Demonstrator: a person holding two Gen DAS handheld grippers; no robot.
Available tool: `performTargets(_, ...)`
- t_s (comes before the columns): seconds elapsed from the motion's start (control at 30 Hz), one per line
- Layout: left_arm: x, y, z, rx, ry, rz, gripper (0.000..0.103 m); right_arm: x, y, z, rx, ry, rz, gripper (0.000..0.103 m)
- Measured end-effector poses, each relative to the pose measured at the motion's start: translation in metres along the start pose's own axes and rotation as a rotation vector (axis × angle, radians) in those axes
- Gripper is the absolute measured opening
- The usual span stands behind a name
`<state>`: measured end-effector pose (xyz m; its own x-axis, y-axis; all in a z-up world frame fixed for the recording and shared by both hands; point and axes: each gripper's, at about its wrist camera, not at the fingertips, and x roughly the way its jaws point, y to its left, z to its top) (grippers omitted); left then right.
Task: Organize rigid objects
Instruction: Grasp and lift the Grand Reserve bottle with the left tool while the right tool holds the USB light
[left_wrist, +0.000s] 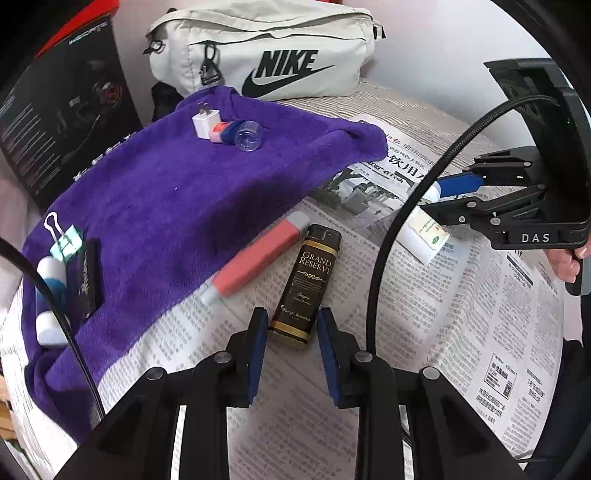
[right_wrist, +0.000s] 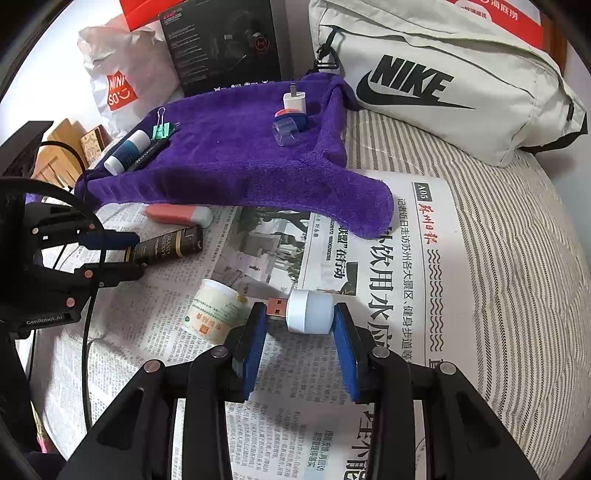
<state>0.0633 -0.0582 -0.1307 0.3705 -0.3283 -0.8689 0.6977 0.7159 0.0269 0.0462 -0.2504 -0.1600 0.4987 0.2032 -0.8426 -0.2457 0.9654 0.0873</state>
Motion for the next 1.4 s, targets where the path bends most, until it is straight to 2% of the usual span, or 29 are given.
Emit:
performTargets(0.33,0.013,-0.009,0.025,0.079,0.009,-0.010,0.030,-0.003,-0.007,-0.003,0.011,0.001,-0.011,0.036)
performTargets(0.43,0.013,-0.003,0.024,0.040,0.016,-0.044,0.027,-0.003,-0.007,-0.003,0.012,0.000,-0.010,0.036)
performTargets(0.57,0.005,0.003,0.007,0.011,0.011,-0.025,0.027,-0.003,-0.007,-0.003,0.008,0.001,-0.014,0.036)
performTargets(0.7,-0.011,0.017,-0.023,-0.061,0.014,0.016,0.026,-0.004,-0.006,-0.003,0.001,-0.001,-0.007,0.036)
performTargets(0.87,-0.034,0.043,-0.066,-0.200,0.008,0.079,0.026,-0.003,-0.003,-0.001,-0.005,-0.003,0.000,0.036)
performTargets(0.97,-0.041,0.053,-0.080,-0.258,-0.005,0.106,0.027,-0.003,-0.001,0.001,-0.007,-0.003,0.005,0.036)
performTargets(1.03,-0.042,0.056,-0.081,-0.274,-0.008,0.123,0.036,-0.002,0.001,0.003,-0.010,-0.002,0.010,0.036)
performTargets(1.23,-0.028,0.059,-0.063,-0.242,0.001,0.116,0.040,0.001,0.010,0.007,-0.032,0.004,0.012,0.036)
performTargets(1.37,-0.025,0.061,-0.058,-0.235,0.010,0.094,0.038,0.002,0.012,0.007,-0.037,0.010,0.011,0.036)
performTargets(1.4,-0.025,0.061,-0.058,-0.235,0.008,0.090,0.030,0.003,0.012,0.007,-0.038,0.012,0.011,0.036)
